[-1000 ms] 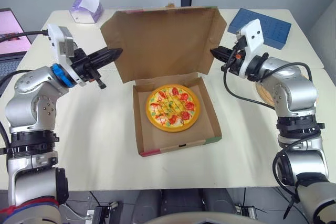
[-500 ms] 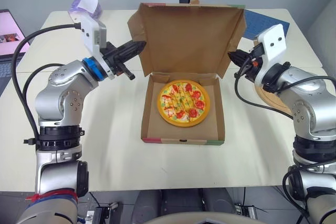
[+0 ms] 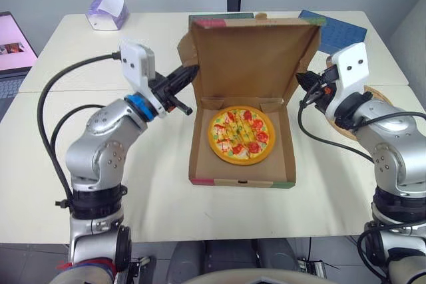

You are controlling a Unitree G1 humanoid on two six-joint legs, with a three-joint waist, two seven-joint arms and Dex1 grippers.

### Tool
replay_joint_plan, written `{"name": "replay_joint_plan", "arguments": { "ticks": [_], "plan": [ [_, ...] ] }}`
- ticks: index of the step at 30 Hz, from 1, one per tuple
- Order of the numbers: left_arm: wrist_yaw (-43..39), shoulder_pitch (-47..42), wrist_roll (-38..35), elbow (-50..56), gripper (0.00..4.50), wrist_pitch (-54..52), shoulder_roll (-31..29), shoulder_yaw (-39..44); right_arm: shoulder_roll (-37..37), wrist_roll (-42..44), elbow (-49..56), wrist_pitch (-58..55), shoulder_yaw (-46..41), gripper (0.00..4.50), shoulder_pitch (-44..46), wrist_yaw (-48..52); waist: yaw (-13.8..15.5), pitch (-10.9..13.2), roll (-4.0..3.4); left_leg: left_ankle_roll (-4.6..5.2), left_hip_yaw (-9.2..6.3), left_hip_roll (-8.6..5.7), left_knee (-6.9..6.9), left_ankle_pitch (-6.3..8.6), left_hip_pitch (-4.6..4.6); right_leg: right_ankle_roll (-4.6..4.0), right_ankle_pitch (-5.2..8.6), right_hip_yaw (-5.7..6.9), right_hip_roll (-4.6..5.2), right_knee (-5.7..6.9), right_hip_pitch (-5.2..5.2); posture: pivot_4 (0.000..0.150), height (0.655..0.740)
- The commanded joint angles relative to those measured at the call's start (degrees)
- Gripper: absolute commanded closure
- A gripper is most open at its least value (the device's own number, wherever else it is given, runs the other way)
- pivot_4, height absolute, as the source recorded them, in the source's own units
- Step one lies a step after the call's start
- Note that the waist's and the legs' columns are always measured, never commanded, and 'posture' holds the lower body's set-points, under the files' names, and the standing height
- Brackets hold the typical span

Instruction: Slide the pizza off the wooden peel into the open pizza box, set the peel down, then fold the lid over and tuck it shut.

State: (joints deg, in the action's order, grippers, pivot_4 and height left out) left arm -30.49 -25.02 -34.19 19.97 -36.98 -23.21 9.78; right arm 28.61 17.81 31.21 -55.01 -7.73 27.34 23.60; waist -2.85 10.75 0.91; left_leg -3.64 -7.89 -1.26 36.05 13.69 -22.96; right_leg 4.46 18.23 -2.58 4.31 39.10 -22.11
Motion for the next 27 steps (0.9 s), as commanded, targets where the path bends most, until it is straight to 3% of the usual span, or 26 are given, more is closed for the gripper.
{"name": "replay_joint_plan", "arguments": {
  "ticks": [1,16,27],
  "plan": [
    [-0.21,2.02,-1.52,5.06,4.5,1.9,0.28,0.17,0.29,2.98,4.91,0.1,-0.75,4.44,-0.61,1.09,0.17,0.0,0.0,0.02,0.01,0.0,0.01,0.01,0.0,0.0,0.0,0.0,0.0,-0.01,0.02,0.15,0.74],
    [3.27,15.23,-1.01,13.16,4.5,6.66,4.18,-1.86,0.47,6.96,10.29,1.08,-1.6,4.44,-10.0,0.91,0.46,-0.05,0.03,0.05,0.09,0.03,0.02,0.03,0.11,0.0,0.0,-0.04,-0.01,-0.05,0.13,0.15,0.74],
    [5.46,23.12,1.67,14.72,4.5,10.8,5.69,-5.75,0.04,4.33,8.61,10.54,-0.27,4.44,-16.54,0.74,0.78,-0.07,0.03,0.06,0.09,0.03,0.02,0.03,0.28,0.01,0.01,-0.04,-0.02,-0.12,0.37,0.15,0.74]
  ]
}}
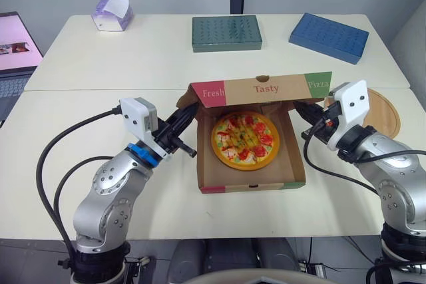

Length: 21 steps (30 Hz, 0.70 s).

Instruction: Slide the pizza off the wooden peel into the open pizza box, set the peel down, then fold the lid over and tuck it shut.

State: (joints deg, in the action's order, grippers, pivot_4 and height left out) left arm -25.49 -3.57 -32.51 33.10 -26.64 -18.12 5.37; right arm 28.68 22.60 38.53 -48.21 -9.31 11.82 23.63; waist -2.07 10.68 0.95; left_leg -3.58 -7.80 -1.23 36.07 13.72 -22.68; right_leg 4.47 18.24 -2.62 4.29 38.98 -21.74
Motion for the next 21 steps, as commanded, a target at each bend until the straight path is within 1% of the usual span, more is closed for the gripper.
{"name": "replay_joint_plan", "arguments": {
  "ticks": [1,6,10,11,13,18,21],
  "plan": [
    [0.4,2.37,-0.25,1.8,4.5,0.44,0.61,-1.5,0.02,-0.79,1.2,4.67,1.6,4.44,-1.66,0.78,0.05,0.0,0.0,0.0,0.0,0.0,0.0,0.0,0.01,0.0,0.0,0.0,0.0,0.0,0.0,0.15,0.74],
    [0.26,4.81,-0.92,1.99,4.5,0.39,0.11,-1.59,-0.39,-0.91,0.26,7.5,1.66,4.44,-3.6,0.79,0.1,-0.02,0.0,0.0,0.0,0.0,0.0,0.0,0.15,0.0,0.0,0.0,0.0,-0.01,0.14,0.15,0.74],
    [-0.58,5.25,-2.97,1.58,3.59,-0.41,-1.11,0.21,-0.21,1.07,-0.21,6.9,1.06,4.5,-5.31,1.66,0.1,-0.02,0.0,0.01,0.0,0.01,-0.02,0.01,0.31,0.0,0.01,0.0,0.0,-0.03,0.3,0.15,0.74],
    [-0.82,5.45,-3.38,1.76,3.21,-0.64,-1.59,0.66,-0.31,2.01,-0.14,6.41,0.54,4.29,-5.92,1.95,0.11,-0.02,0.0,0.01,-0.01,0.02,-0.03,0.01,0.31,0.0,0.01,0.0,-0.02,-0.03,0.3,0.15,0.74],
    [-1.36,5.93,-4.24,2.06,2.64,-1.05,-2.69,1.83,-0.05,2.88,-0.23,6.14,-0.28,3.86,-7.07,2.4,0.16,-0.01,0.0,0.01,-0.02,0.01,-0.03,0.01,0.3,0.0,0.01,0.01,-0.02,-0.03,0.31,0.15,0.74],
    [-4.23,7.53,-7.01,2.48,0.96,-1.76,-6.32,4.78,1.69,4.02,-0.48,6.13,-1.9,2.05,-9.58,3.77,0.22,-0.01,-0.01,0.01,-0.02,0.01,-0.03,0.01,0.29,0.0,0.01,0.0,-0.02,-0.05,0.3,0.15,0.74],
    [-7.81,8.39,-10.65,1.97,0.01,-3.07,-9.22,6.68,3.05,3.97,-0.6,6.57,-2.61,0.99,-10.94,4.4,0.38,-0.01,0.0,0.01,-0.03,0.01,-0.03,0.01,0.28,0.0,0.01,0.01,-0.02,-0.07,0.31,0.15,0.74]
  ]
}}
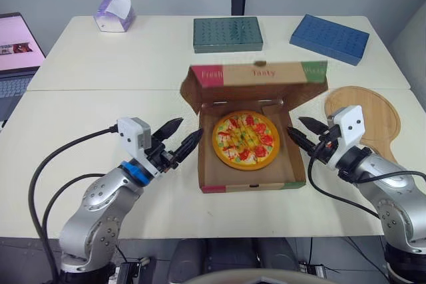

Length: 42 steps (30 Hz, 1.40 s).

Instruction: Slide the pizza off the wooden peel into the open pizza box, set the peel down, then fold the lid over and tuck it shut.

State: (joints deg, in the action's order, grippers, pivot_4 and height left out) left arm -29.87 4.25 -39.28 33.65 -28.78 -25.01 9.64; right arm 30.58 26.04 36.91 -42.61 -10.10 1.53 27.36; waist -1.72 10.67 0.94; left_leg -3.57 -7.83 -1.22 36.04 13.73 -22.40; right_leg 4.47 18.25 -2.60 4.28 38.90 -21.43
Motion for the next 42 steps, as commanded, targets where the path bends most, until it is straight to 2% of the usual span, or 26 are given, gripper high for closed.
{"name": "replay_joint_plan", "arguments": {
  "ticks": [1,3,8,10,13,17,22,25,28,31,35,40,42],
  "plan": [
    [-5.19,0.45,-5.39,0.75,0.0,-1.83,-4.0,3.25,1.62,0.44,0.79,1.33,-2.05,0.62,-0.98,0.94,-0.02,0.0,0.0,0.0,0.0,0.01,0.0,0.0,0.0,0.0,0.0,0.01,0.0,0.0,0.0,0.15,0.74],
    [-9.24,-0.34,-8.93,-1.09,0.0,-4.6,-8.07,5.17,2.47,-0.04,0.35,2.08,-2.21,0.04,-1.44,1.33,-0.05,0.0,0.0,0.0,0.01,0.01,-0.01,0.0,0.01,0.0,0.0,0.0,0.0,0.0,0.0,0.15,0.74],
    [-17.2,-10.28,-22.96,-11.67,0.0,-17.38,-22.54,12.94,3.03,0.57,-0.15,2.61,-2.3,0.04,-1.13,1.89,-0.1,0.02,0.02,0.0,-0.09,0.04,-0.02,0.0,-0.01,-0.01,0.01,0.09,-0.07,0.03,-0.01,0.15,0.74],
    [-19.93,-14.19,-24.37,-15.5,0.0,-19.61,-26.26,13.68,3.45,1.11,0.28,2.4,-1.98,0.04,-1.38,2.71,-0.14,0.02,0.02,0.01,-0.07,0.03,-0.02,0.0,-0.02,0.0,0.02,0.07,-0.06,0.01,-0.01,0.15,0.74],
    [-20.76,-21.4,-23.27,-21.65,0.0,-19.96,-28.08,13.15,3.88,1.73,1.17,2.12,-2.38,0.04,-1.91,3.32,-0.15,0.03,0.01,0.01,-0.02,0.03,-0.07,0.01,-0.02,0.0,0.02,0.04,-0.05,-0.04,-0.02,0.15,0.74],
    [-21.29,-30.14,-19.31,-29.03,0.89,-18.03,-27.5,10.84,4.59,2.36,0.94,2.02,-4.51,0.0,-1.96,3.3,-0.11,0.04,0.03,0.0,-0.1,0.04,-0.06,0.0,-0.02,-0.01,0.01,0.1,-0.08,0.01,-0.03,0.15,0.74],
    [-25.02,-43.6,-11.73,-37.41,2.58,-13.56,-24.42,3.61,7.89,3.41,-0.41,2.17,-6.25,0.0,-1.51,5.81,0.08,0.06,0.07,0.0,-0.12,0.03,-0.03,0.0,-0.06,0.0,0.01,0.12,-0.08,0.01,-0.03,0.15,0.74],
    [-29.91,-52.25,-4.01,-44.01,3.57,-8.24,-20.95,-3.64,8.77,3.12,-1.62,2.69,-5.92,0.0,-0.08,6.41,0.04,0.06,0.08,0.0,-0.09,0.02,-0.01,0.0,-0.07,0.0,0.01,0.1,-0.08,-0.01,-0.03,0.15,0.74],
    [-33.44,-56.72,-0.22,-48.53,4.49,-5.99,-19.15,-6.22,9.06,3.75,-0.96,2.21,-5.58,0.0,0.32,7.09,-0.17,0.06,0.08,-0.01,-0.08,0.01,-0.01,0.0,-0.09,0.0,0.01,0.09,-0.08,0.0,-0.04,0.15,0.74],
    [-35.76,-58.74,2.5,-52.66,4.49,-3.69,-18.54,-6.48,9.15,4.59,0.68,1.73,-6.02,0.0,-0.26,7.1,-1.07,0.06,0.08,0.0,-0.04,0.03,-0.03,0.0,-0.23,0.0,0.01,0.07,-0.08,0.05,-0.27,0.15,0.74],
    [-33.81,-56.46,5.2,-54.86,4.49,1.96,-18.43,-3.15,9.09,4.6,1.33,1.66,-6.61,0.0,-0.16,5.53,-1.58,0.06,0.08,0.0,-0.06,0.04,-0.02,-0.01,-0.32,0.0,0.01,0.07,-0.08,0.09,-0.36,0.15,0.74],
    [-34.01,-43.7,4.05,-48.34,4.49,3.66,-21.14,3.46,8.14,4.31,0.65,1.38,-4.97,0.0,2.19,3.25,-1.66,0.06,0.08,0.0,-0.07,0.06,-0.02,-0.01,-0.32,0.0,0.01,0.04,-0.07,0.1,-0.38,0.15,0.74],
    [-32.36,-38.15,3.86,-44.11,4.13,3.34,-21.61,5.55,7.66,3.69,-0.12,1.55,-3.71,0.0,3.05,2.59,-1.7,0.06,0.07,0.0,-0.07,0.08,-0.03,-0.01,-0.31,0.0,0.01,0.03,-0.07,0.1,-0.39,0.15,0.74]
  ]
}}
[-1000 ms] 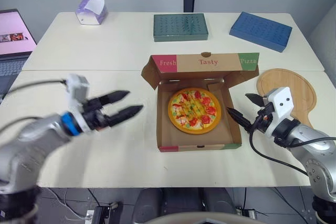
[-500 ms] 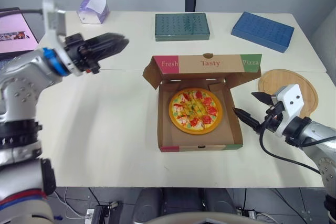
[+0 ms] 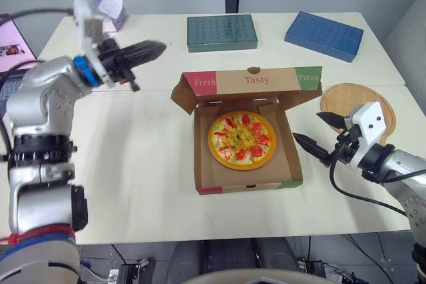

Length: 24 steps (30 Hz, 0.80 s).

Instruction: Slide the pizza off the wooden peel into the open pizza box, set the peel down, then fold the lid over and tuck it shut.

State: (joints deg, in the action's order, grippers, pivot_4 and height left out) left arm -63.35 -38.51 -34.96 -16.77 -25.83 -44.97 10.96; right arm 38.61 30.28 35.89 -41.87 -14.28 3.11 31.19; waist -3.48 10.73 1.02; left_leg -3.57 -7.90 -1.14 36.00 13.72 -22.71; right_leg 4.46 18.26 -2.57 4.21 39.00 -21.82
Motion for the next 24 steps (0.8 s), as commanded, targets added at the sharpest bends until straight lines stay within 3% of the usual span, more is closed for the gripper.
{"name": "replay_joint_plan", "arguments": {
  "ticks": [1,6,11,17,24],
  "plan": [
    [2.03,7.18,-0.72,8.87,3.89,0.24,-1.59,5.18,-0.57,-0.84,0.53,0.92,1.02,0.0,1.85,-1.44,0.28,0.0,0.01,0.0,-0.01,0.0,0.0,0.0,-0.01,0.0,0.0,0.0,0.0,0.0,-0.01,0.15,0.74],
    [6.92,19.56,-1.74,23.61,2.32,0.78,1.61,7.46,-1.63,-1.57,-1.35,0.91,3.2,0.0,4.36,-2.25,1.69,0.01,0.03,0.0,-0.07,-0.05,0.07,0.0,-0.09,0.0,0.0,0.0,0.06,-0.04,0.03,0.15,0.74],
    [14.6,28.43,5.82,33.76,0.7,12.65,11.22,4.3,-2.89,-1.35,-2.75,0.04,4.01,0.0,6.38,-2.77,1.98,0.0,0.04,-0.01,-0.05,-0.06,0.08,0.0,-0.07,0.0,-0.01,0.0,0.07,-0.07,0.07,0.15,0.74],
    [27.13,29.86,18.57,35.51,0.7,25.16,23.24,-2.52,-3.71,-1.15,-3.82,-0.63,4.26,0.0,8.08,-3.06,1.98,-0.01,0.05,-0.01,-0.03,-0.08,0.09,-0.01,-0.05,0.0,-0.02,0.0,0.07,-0.04,0.09,0.15,0.74],
    [36.42,32.36,23.78,36.69,0.7,25.38,31.18,-8.2,-4.87,-1.0,-5.11,-1.37,4.56,0.0,10.43,-3.24,1.92,-0.02,0.05,0.0,-0.03,-0.08,0.09,0.0,-0.03,0.01,-0.02,0.01,0.05,-0.02,0.08,0.15,0.74]
  ]
}}
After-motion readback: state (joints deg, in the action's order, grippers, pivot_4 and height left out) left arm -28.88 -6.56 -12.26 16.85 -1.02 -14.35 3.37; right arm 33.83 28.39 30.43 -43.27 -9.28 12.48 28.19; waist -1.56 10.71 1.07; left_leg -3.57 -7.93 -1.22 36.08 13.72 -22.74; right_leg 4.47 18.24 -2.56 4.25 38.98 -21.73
